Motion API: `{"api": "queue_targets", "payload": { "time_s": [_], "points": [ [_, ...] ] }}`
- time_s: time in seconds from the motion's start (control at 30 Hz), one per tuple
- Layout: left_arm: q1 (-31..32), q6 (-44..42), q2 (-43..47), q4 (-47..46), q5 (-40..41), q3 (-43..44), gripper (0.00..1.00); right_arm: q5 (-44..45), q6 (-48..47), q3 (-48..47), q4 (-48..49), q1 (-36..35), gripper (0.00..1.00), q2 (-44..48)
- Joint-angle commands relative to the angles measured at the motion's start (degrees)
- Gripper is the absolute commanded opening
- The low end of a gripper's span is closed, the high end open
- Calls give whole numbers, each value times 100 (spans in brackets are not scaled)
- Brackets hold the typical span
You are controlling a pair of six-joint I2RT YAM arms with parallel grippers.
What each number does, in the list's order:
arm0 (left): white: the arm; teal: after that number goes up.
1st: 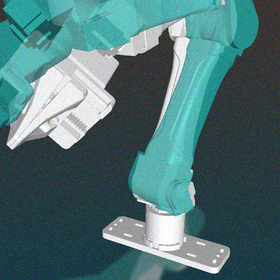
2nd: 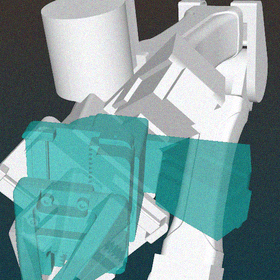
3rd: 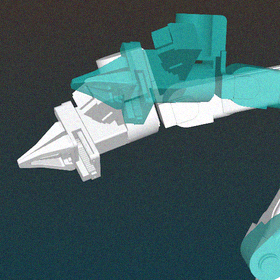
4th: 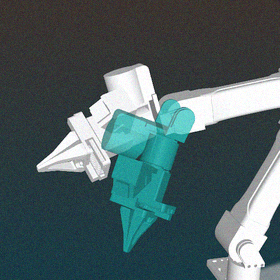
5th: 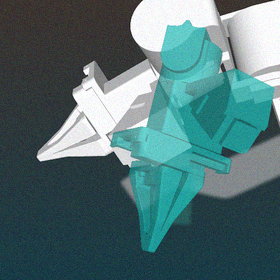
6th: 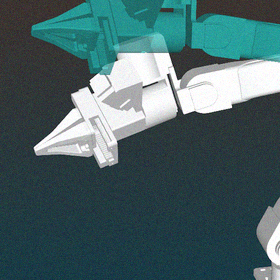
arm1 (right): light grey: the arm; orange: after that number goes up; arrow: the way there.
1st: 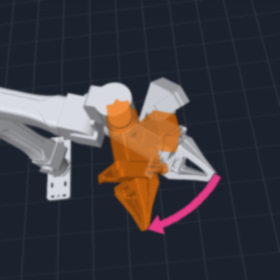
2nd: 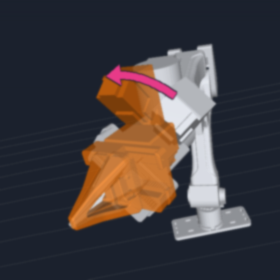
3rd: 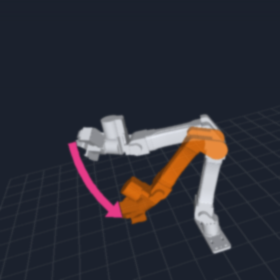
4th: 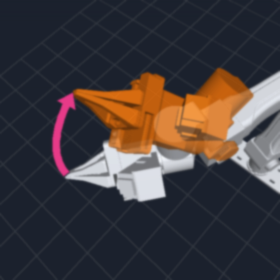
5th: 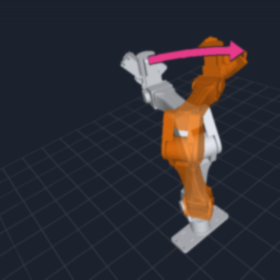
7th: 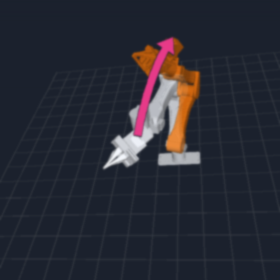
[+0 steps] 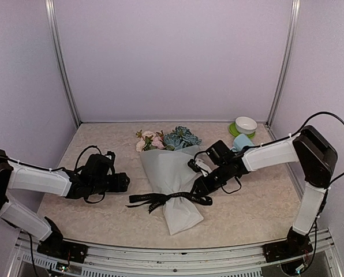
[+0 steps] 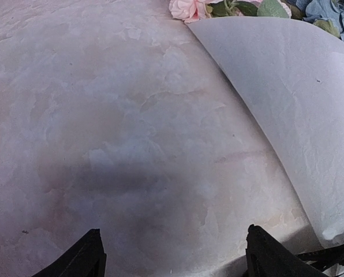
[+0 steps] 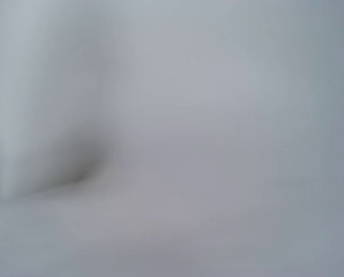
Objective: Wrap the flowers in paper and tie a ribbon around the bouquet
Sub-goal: Move the tied bouquet to the center of the board.
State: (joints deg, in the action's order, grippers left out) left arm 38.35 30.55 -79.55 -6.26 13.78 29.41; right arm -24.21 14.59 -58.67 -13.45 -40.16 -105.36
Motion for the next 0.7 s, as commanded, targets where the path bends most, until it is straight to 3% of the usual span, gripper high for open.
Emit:
{"api": "queue_targets", "payload": {
  "time_s": [0.0, 0.2, 0.4, 0.47, 0.6, 0.67],
  "points": [
    [-12, -27, 13, -2, 67, 155, 82, -641, 318, -132, 601, -557, 35, -35],
    [-12, -94, 101, 107, 193, 179, 82, -735, 456, -193, 681, -664, 36, 145],
    [-31, -196, 332, 125, 326, 131, 83, -406, 292, 475, 584, 292, 43, 1218],
    [-90, -259, 358, 138, 356, 199, 83, -317, 188, 680, 501, 951, 54, 1741],
    [-269, -346, 336, 213, 580, 411, 84, 340, -35, 958, 446, 2267, 91, 2791],
    [-390, -355, 335, 221, 817, 489, 85, 626, -74, 1107, 552, 2852, 98, 3203]
  ]
}}
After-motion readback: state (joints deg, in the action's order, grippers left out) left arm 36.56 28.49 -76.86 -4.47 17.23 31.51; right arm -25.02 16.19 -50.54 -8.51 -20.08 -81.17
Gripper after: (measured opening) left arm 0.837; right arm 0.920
